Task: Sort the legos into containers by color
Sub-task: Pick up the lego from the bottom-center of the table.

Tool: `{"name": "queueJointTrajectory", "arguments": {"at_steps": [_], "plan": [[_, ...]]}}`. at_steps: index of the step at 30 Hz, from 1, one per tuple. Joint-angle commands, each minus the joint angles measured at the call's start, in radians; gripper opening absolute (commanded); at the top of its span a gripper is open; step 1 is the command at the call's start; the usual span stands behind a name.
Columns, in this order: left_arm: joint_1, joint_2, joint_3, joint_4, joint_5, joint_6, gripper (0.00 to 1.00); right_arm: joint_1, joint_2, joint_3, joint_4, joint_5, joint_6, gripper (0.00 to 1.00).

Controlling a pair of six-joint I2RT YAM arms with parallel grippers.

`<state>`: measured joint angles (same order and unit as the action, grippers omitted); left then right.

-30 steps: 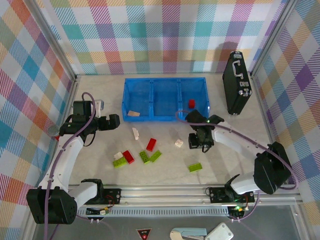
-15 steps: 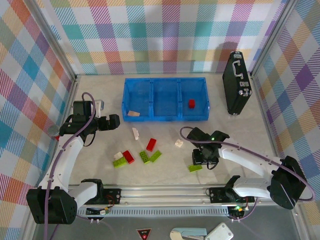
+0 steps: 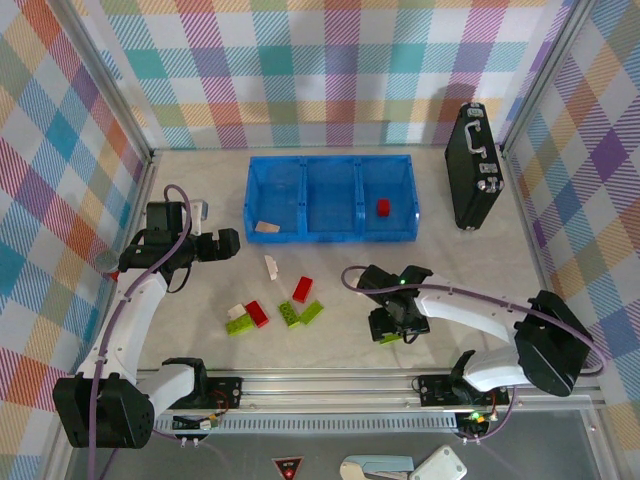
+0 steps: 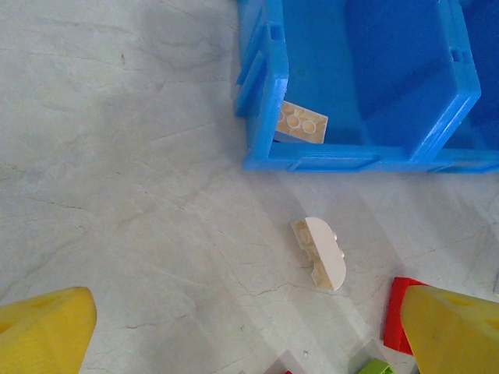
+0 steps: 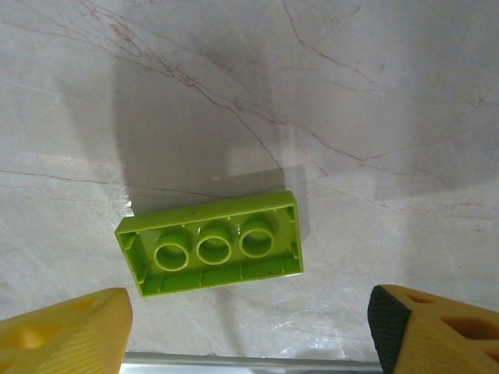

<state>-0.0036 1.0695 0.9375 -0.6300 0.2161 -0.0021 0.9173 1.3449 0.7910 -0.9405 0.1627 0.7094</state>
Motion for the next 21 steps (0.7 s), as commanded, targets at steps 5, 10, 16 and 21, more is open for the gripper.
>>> {"name": "queueJointTrajectory", "arguments": {"at_steps": [5, 10, 16, 21], "plan": [[0.014, -0.001, 0.011, -0.027, -0.003, 0.022, 1.00, 0.029, 0.059, 0.008, 0.048, -0.022, -0.044, 0.81], [0.014, -0.001, 0.011, -0.026, -0.006, 0.022, 1.00, 0.037, 0.105, 0.004, 0.067, -0.017, -0.053, 0.82], [0.014, 0.000, 0.011, -0.023, -0.006, 0.022, 1.00, 0.038, 0.135, -0.015, 0.096, -0.018, -0.045, 0.81], [0.013, 0.002, 0.011, -0.024, -0.006, 0.022, 1.00, 0.040, 0.155, -0.027, 0.117, -0.020, -0.042, 0.80]]}}
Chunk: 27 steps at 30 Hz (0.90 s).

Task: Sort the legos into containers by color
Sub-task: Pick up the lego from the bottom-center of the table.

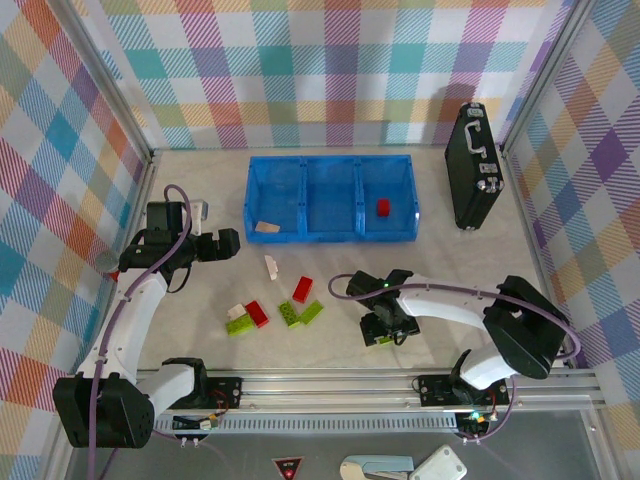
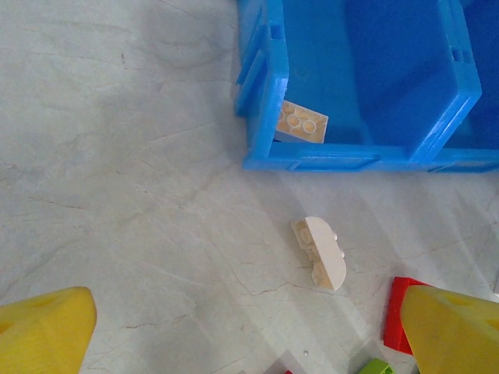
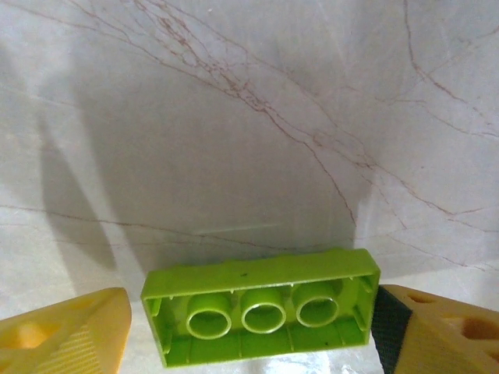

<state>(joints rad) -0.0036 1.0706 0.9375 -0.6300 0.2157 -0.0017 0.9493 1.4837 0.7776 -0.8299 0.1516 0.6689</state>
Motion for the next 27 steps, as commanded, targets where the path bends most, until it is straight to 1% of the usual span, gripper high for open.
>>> {"name": "queueJointTrajectory", "arguments": {"at_steps": [1, 15, 27], "plan": [[0.014, 0.001, 0.010, -0.024, -0.007, 0.022, 1.00, 0.007, 0.022, -0.013, 0.010, -0.008, -0.002, 0.80], [0.014, 0.007, 0.011, -0.023, -0.003, 0.021, 1.00, 0.009, 0.021, -0.021, 0.017, -0.013, 0.013, 0.70], [0.016, 0.008, 0.012, -0.023, -0.003, 0.021, 1.00, 0.016, 0.018, -0.010, 0.012, -0.015, 0.021, 0.66]]}}
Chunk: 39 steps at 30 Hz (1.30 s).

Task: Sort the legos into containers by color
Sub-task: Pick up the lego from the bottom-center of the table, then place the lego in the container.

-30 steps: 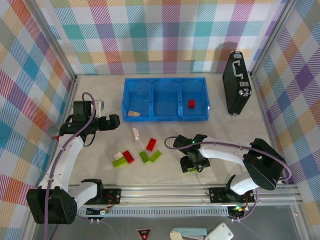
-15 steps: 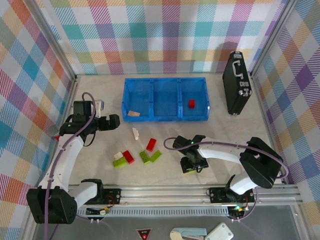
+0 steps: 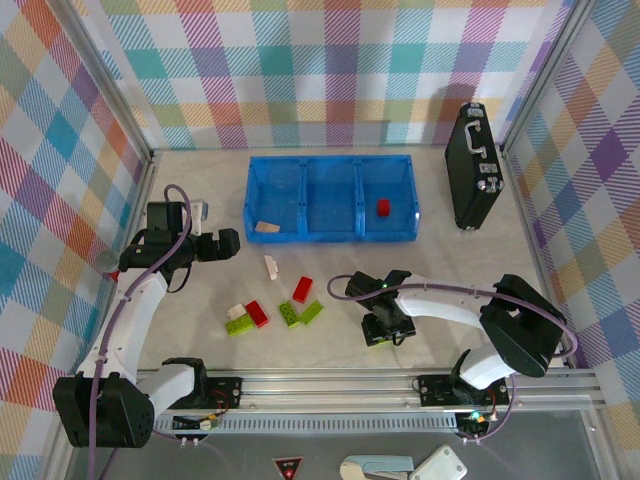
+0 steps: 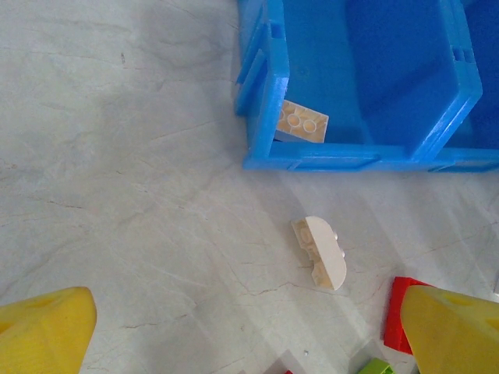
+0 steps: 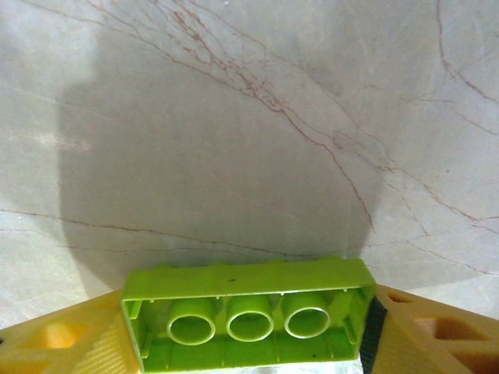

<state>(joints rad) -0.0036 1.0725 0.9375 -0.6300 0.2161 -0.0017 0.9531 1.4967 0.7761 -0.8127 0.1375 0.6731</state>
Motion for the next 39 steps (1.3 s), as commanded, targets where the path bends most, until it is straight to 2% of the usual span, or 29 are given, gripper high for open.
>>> {"name": "queueJointTrajectory", "arguments": {"at_steps": [1, 21, 30, 39], "plan": [[0.014, 0.005, 0.012, -0.023, -0.003, 0.021, 1.00, 0.012, 0.004, -0.006, -0.007, 0.000, 0.018, 0.66], [0.014, -0.005, 0.010, -0.024, -0.004, 0.022, 1.00, 0.014, -0.011, 0.119, -0.086, 0.028, 0.049, 0.65], [0.014, -0.012, 0.008, -0.022, 0.006, 0.022, 1.00, 0.015, 0.071, 0.270, -0.109, 0.068, 0.128, 0.65], [0.014, -0.014, 0.006, -0.022, 0.008, 0.019, 1.00, 0.010, 0.231, 0.507, -0.127, 0.116, 0.121, 0.65]]}}
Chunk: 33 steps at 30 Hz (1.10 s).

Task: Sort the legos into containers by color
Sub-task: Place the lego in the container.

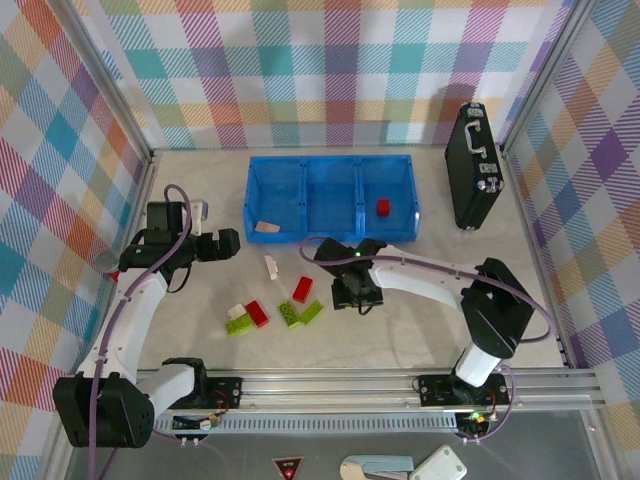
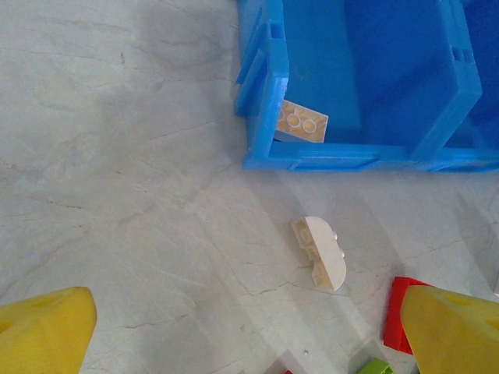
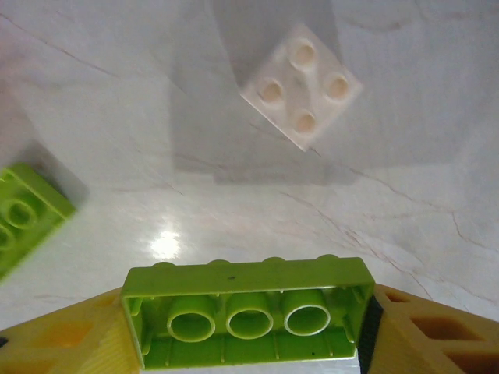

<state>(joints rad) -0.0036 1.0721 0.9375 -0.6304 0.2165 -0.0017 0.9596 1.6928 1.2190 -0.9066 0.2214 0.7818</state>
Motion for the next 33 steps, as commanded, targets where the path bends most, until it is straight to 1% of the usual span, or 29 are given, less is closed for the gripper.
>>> {"name": "queueJointTrajectory", "arguments": {"at_steps": [1, 16, 33], "plan": [[0.014, -0.014, 0.007, -0.021, 0.007, 0.019, 1.00, 0.001, 0.052, 0.094, -0.036, 0.035, 0.004, 0.65], [0.014, -0.006, 0.009, -0.021, 0.007, 0.021, 1.00, -0.102, 0.268, 0.472, -0.099, 0.042, -0.136, 0.65], [0.014, -0.012, 0.005, -0.020, 0.010, 0.020, 1.00, -0.234, 0.504, 0.865, -0.202, 0.035, -0.239, 0.65]]}}
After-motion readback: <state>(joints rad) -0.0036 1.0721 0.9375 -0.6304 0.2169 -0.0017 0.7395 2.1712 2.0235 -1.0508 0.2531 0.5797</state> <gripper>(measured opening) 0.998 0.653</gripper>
